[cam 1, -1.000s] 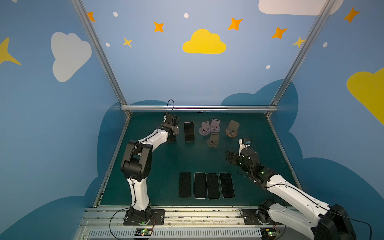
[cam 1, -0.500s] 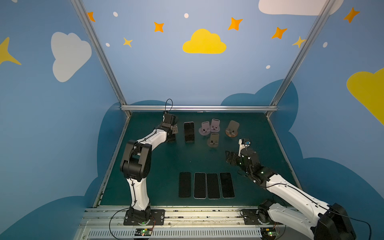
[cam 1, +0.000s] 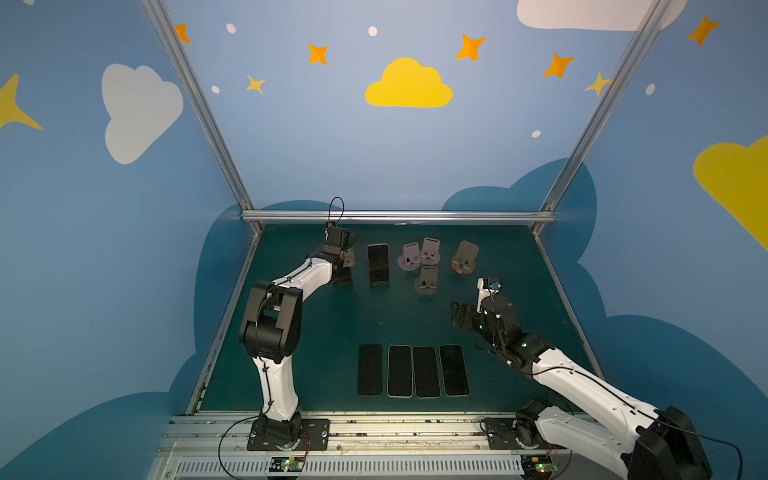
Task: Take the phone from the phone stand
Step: 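Lift the dark phone off its black stand with the left gripper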
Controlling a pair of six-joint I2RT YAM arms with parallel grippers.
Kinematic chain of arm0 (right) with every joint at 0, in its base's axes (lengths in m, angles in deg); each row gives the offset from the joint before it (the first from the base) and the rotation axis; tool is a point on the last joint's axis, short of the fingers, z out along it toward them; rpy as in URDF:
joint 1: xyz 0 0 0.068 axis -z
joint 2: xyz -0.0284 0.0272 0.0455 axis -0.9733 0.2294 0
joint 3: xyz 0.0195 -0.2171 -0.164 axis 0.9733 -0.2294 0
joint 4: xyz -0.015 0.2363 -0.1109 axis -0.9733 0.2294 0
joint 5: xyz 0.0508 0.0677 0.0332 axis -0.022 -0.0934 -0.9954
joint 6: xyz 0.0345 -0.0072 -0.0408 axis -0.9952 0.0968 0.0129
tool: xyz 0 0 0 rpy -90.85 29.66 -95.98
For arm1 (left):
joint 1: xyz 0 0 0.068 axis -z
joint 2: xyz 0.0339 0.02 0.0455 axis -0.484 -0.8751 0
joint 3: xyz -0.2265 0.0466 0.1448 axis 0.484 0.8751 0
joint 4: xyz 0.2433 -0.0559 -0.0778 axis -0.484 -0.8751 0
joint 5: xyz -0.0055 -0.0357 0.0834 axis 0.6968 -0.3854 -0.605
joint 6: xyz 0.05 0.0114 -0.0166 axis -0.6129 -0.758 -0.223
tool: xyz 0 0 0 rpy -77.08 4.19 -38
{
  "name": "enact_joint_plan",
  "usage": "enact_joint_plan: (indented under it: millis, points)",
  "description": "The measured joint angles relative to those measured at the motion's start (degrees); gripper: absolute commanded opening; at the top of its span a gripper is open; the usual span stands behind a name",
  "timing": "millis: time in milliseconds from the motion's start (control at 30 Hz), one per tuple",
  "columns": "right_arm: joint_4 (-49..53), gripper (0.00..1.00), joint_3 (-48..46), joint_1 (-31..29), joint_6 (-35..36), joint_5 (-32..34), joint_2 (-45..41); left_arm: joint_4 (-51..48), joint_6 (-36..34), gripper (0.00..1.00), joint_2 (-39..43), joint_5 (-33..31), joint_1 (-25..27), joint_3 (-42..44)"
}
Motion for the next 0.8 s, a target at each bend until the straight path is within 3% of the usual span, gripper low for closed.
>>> enact_joint_plan:
  millis: [567, 800]
  points:
    - [0.00, 0.87, 0.00, 0.00, 0.02, 0.00, -0.37, -0.90, -3.10, 0.67, 13.53, 1.55, -0.09, 8.59]
    - [0.00, 0.86, 0.00, 0.00, 0.00, -0.04, -0.46, -4.74, -1.40, 0.66, 25.73, 2.86, 0.98, 15.93]
